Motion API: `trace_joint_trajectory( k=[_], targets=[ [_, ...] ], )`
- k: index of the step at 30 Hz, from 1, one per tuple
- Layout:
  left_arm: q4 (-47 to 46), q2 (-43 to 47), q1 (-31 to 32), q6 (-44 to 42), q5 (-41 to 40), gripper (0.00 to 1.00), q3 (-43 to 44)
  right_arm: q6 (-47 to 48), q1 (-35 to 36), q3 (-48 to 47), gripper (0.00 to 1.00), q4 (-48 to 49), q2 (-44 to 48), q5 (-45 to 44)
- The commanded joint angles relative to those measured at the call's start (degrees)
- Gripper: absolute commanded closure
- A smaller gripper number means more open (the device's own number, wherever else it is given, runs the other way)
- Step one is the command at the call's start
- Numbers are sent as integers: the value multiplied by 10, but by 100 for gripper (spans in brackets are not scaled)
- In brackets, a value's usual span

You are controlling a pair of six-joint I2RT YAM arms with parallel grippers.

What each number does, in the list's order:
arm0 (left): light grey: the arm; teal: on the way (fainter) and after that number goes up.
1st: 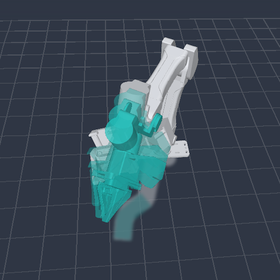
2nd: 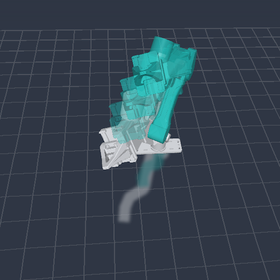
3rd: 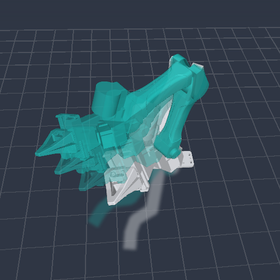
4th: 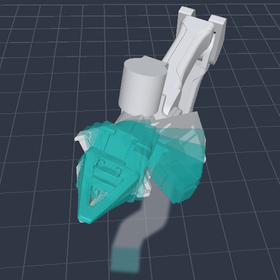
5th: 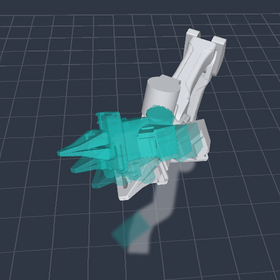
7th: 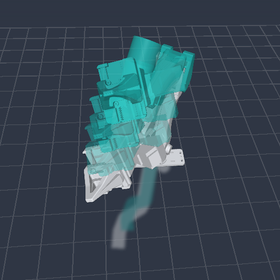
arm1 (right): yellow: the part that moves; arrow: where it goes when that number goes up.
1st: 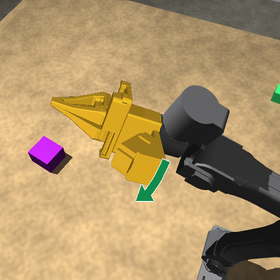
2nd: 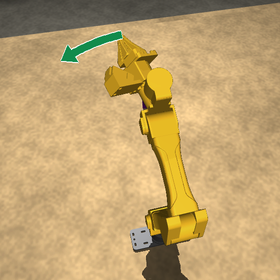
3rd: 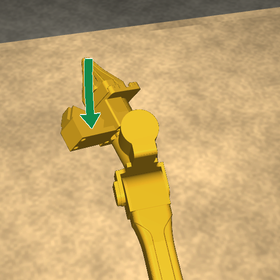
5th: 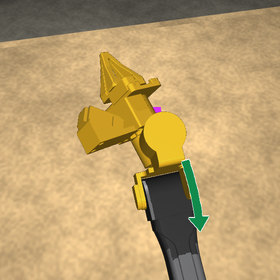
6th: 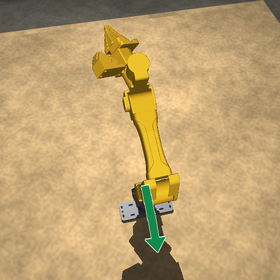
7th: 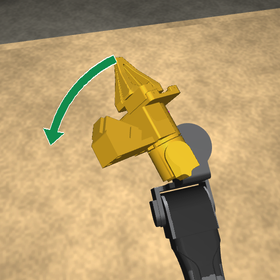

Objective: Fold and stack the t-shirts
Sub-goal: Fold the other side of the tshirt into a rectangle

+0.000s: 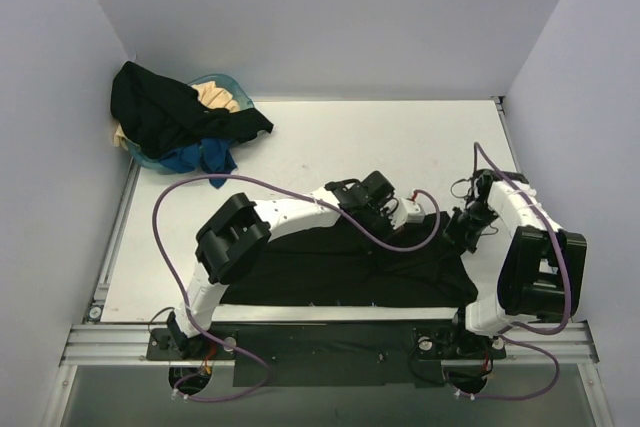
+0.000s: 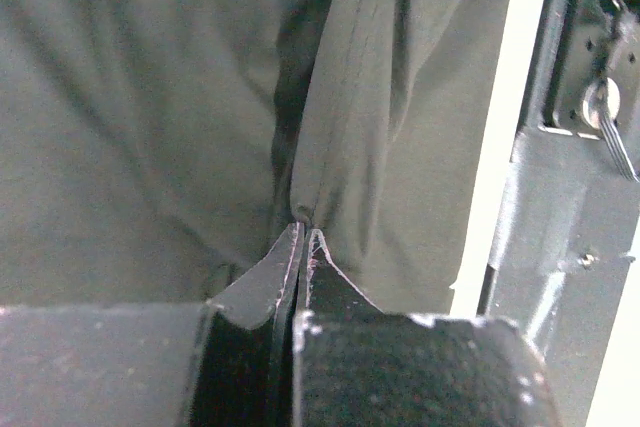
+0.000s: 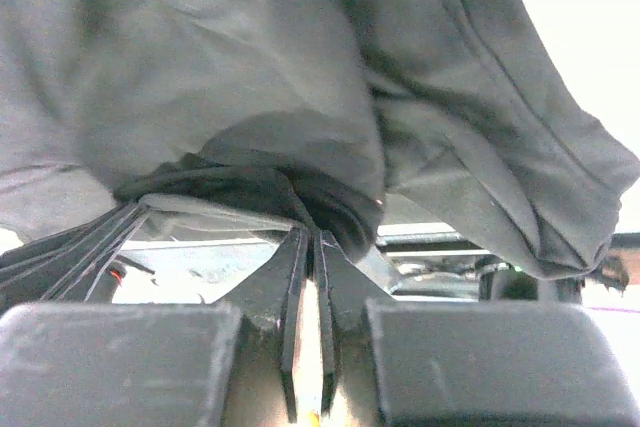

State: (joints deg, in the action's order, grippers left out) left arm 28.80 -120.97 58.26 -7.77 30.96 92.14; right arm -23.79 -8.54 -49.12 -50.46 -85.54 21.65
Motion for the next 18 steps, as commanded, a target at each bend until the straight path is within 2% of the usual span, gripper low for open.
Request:
trace_joint_trajectory(
  k=[1, 11, 18],
  targets=[
    [-55, 35, -31, 44, -41, 100, 8, 7, -1, -68, 100, -7, -8, -21],
    [-95, 8, -48, 93, -139, 100, 15, 34, -1, -125, 100, 34, -97, -33],
    [-113, -25, -40, 91, -149, 100, 21, 35, -1, -141, 100, 55, -113, -52]
  ],
)
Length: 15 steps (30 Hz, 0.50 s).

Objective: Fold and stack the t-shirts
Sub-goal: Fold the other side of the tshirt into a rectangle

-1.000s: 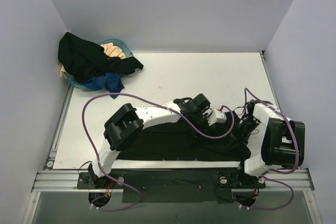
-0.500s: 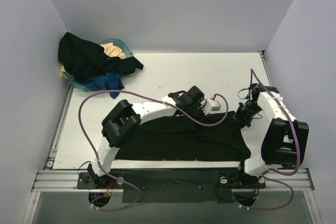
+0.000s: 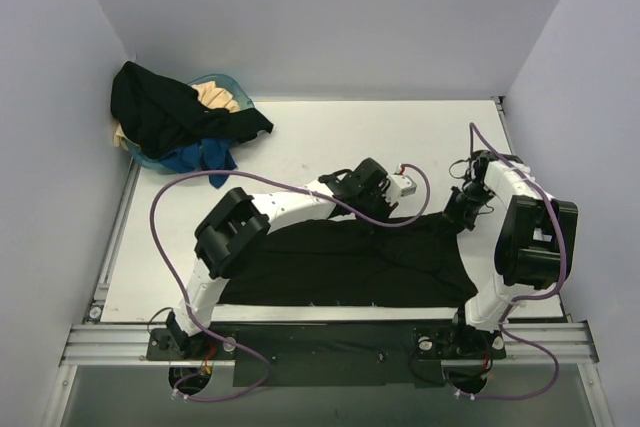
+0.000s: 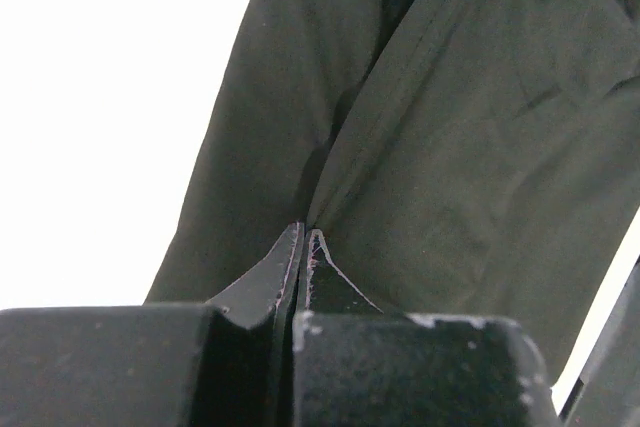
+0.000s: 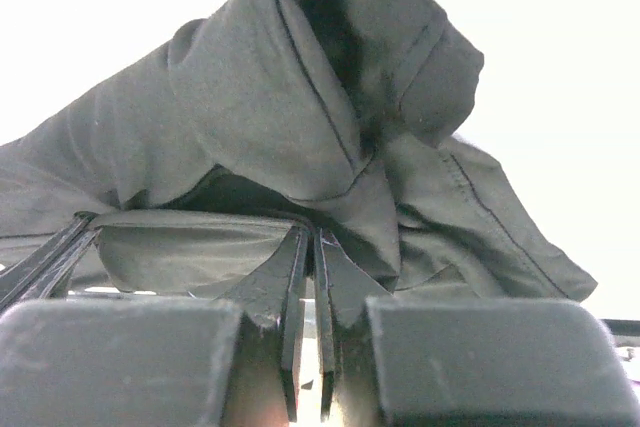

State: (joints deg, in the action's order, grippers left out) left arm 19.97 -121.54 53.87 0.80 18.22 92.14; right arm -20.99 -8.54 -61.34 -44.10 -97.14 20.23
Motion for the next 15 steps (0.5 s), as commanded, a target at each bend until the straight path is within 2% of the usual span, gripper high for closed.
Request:
trace_joint_trajectory(
  k=[1, 3, 5, 6, 7, 11, 15],
  targets=[
    [-23, -23, 6, 4, -21, 100, 26, 6, -1, -16, 100, -7, 2, -40],
    [-15, -28, 7, -1, -13, 100, 31, 7, -1, -14, 100, -4, -2, -37],
    [7, -27, 6, -4, -2, 98, 40, 12, -1, -16, 87, -4, -6, -28],
    [14, -25, 5, -4, 4, 93, 50, 14, -1, -18, 74, -3, 0, -31],
    [30, -23, 2, -5, 9, 82, 56, 15, -2, -24, 68, -2, 5, -36],
    [74, -7, -8, -47, 29, 57, 97, 17, -12, -26, 67, 29, 34, -56],
    [128, 2, -17, -95, 32, 49, 132, 15, -27, -35, 66, 59, 10, -19]
  ],
)
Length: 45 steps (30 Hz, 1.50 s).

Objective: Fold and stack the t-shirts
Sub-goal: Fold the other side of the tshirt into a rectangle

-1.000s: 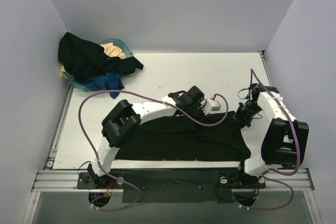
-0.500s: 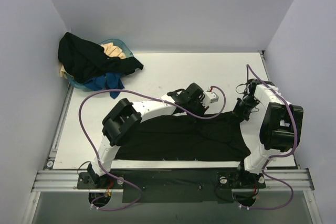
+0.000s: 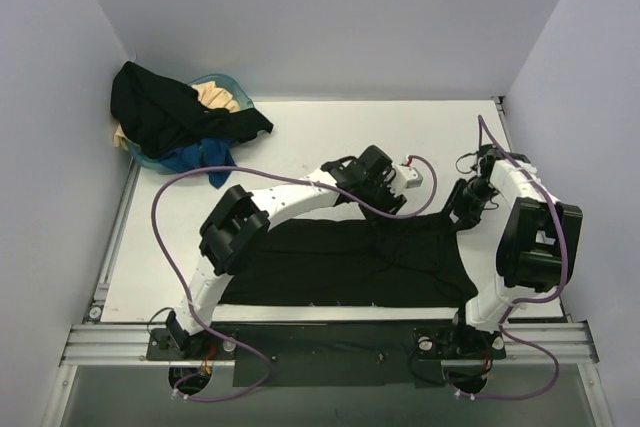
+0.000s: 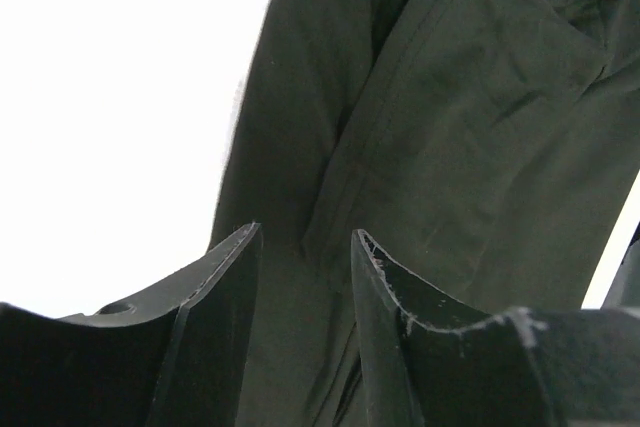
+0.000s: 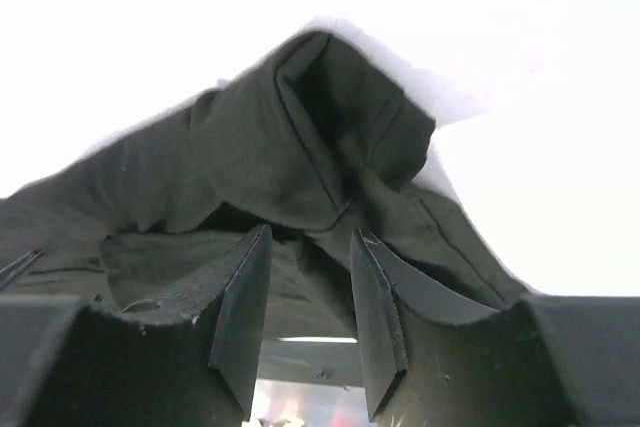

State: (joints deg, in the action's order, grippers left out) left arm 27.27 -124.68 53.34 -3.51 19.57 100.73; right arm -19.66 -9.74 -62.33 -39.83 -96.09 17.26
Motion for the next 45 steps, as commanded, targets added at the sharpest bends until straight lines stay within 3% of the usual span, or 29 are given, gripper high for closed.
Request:
trace_joint_trajectory(
  k=[1, 5, 14, 16, 17, 18, 19, 21, 23, 27, 36, 37, 40, 45],
  targets=[
    [69, 39, -21, -62, 16, 49, 46, 0, -17, -34, 66, 19, -7, 11],
    [85, 79, -74, -76, 6, 49, -1, -7, -21, -53, 65, 36, -41, 16],
    [133, 218, -228, -265, -34, 45, -234, -22, -21, -66, 66, 64, -109, 59],
    [120, 242, -260, -281, -46, 45, -284, -20, -22, -61, 74, 69, -112, 54],
    [100, 247, -271, -286, -51, 45, -303, -20, -26, -62, 86, 68, -112, 51],
    [90, 254, -285, -293, -61, 46, -335, -20, -28, -64, 91, 68, -113, 50],
    [73, 256, -291, -295, -70, 54, -349, -24, -34, -66, 100, 69, -113, 48],
    [50, 262, -296, -293, -88, 71, -390, -23, -42, -66, 100, 69, -110, 45],
    [26, 259, -295, -281, -110, 76, -425, -18, -47, -68, 100, 66, -110, 44],
    [-5, 240, -297, -271, -142, 76, -461, -8, -63, -70, 100, 56, -116, 39],
    [11, 217, -307, -275, -140, 76, -445, 18, -88, -98, 100, 32, -129, 29],
    [12, 218, -307, -276, -139, 76, -441, 21, -88, -103, 98, 28, -131, 25],
    [25, 225, -305, -274, -130, 74, -428, 37, -78, -118, 76, 12, -131, 36],
    [76, 240, -305, -259, -84, 66, -355, 45, -55, -172, 64, -33, -81, -17]
  ],
)
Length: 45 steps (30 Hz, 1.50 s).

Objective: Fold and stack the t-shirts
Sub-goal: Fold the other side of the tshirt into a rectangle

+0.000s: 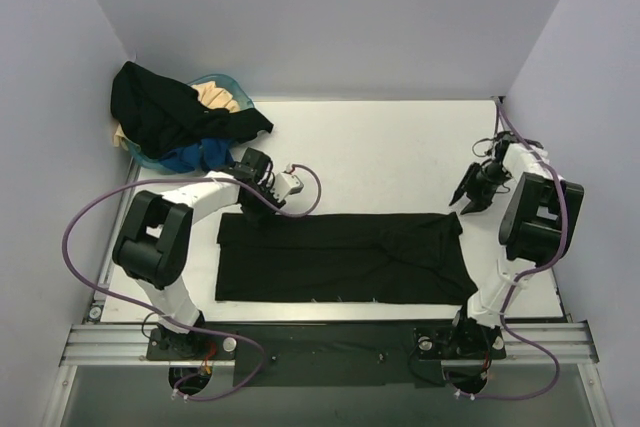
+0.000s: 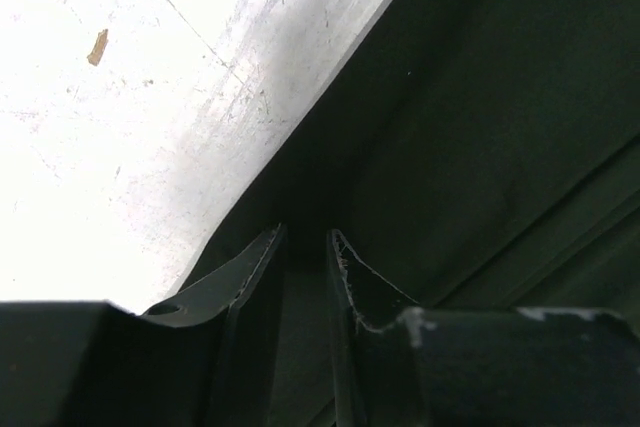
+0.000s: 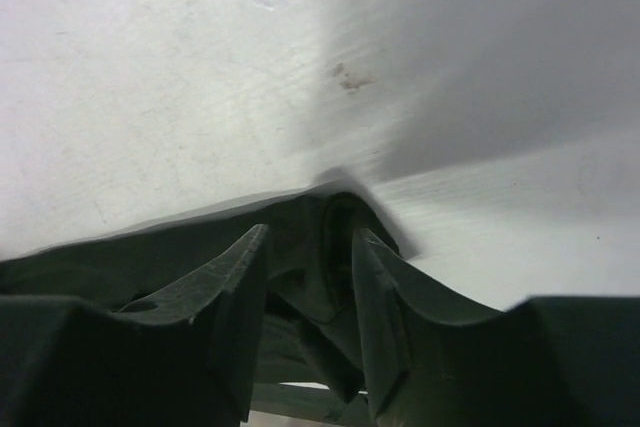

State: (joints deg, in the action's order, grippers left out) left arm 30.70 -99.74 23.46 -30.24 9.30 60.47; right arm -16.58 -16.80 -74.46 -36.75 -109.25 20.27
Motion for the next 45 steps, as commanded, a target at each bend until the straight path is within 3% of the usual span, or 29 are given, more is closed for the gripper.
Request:
trace_joint_trajectory(
  k=[1, 5, 6, 8, 10, 13, 19, 26, 30, 35, 38, 45],
  targets=[
    [47, -10, -7, 12, 20, 66, 67, 0, 16, -59, 61, -87, 66, -85],
    [75, 2, -10, 28, 26, 61, 110, -32, 50, -75, 63, -117, 148, -187],
    [81, 7, -11, 33, 29, 59, 113, -30, 88, -62, 65, -116, 162, -193],
    [89, 15, -15, 44, 38, 57, 123, -43, 158, -17, 93, -117, 200, -188],
    [97, 21, -19, 55, 39, 56, 127, -83, 225, 38, 100, -112, 221, -127],
    [105, 25, -32, 69, 33, 56, 128, -138, 305, 137, 100, -69, 231, -80],
    [104, 40, -52, 71, 29, 56, 110, -176, 384, 155, 100, -6, 175, -76],
    [107, 55, -60, 66, 20, 56, 102, -152, 389, 122, 100, 34, 66, -74],
    [101, 68, -65, 58, 14, 56, 96, -138, 400, 153, 100, 4, 101, -69],
    [102, 68, -67, 60, 18, 55, 102, -106, 411, 57, 100, -74, 160, -120],
    [109, 68, -68, 62, 27, 56, 111, -108, 410, 34, 100, -65, 143, -110],
    [118, 75, -73, 48, 12, 55, 96, -130, 410, 89, 100, -18, 85, -87]
  ],
)
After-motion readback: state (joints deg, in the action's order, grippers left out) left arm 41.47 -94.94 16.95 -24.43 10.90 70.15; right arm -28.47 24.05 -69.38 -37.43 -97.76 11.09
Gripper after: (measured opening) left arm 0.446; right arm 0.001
